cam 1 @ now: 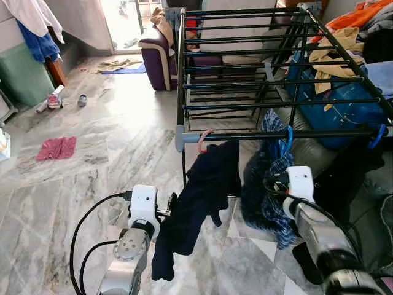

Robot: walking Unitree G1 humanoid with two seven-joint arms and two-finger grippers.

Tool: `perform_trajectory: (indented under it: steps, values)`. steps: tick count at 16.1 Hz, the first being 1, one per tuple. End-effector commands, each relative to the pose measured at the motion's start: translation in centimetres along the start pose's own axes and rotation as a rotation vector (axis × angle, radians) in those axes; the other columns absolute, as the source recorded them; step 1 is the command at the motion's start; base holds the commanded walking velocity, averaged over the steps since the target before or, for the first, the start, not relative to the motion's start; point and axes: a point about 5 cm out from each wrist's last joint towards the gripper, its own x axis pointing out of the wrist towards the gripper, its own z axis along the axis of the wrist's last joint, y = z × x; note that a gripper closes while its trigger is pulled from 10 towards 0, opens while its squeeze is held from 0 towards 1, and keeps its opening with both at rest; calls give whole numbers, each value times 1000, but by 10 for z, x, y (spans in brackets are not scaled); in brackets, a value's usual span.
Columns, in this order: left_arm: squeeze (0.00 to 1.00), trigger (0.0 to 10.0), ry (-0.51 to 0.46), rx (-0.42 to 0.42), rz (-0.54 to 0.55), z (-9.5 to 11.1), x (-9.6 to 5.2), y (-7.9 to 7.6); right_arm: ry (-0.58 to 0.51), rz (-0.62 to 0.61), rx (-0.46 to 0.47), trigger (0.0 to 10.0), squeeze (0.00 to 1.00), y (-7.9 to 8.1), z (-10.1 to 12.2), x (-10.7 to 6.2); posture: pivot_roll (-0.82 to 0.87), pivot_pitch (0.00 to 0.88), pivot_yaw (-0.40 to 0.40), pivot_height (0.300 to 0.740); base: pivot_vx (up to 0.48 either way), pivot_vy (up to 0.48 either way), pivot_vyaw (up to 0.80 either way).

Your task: Hang hanger

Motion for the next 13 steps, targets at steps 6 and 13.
perform_trajectory:
  steps: [6,13]
  values:
    - [0,10000,-2,16,21,-1,-2,4,-177,-82,-84,10000,1000,-4,14,-39,-65,0,21,740,0,0,0]
    - [0,10000,-63,69,-36,7,-4,4,-225,-199,-76,10000,1000,-8,14,-60,-72,0,28,740,0,0,0]
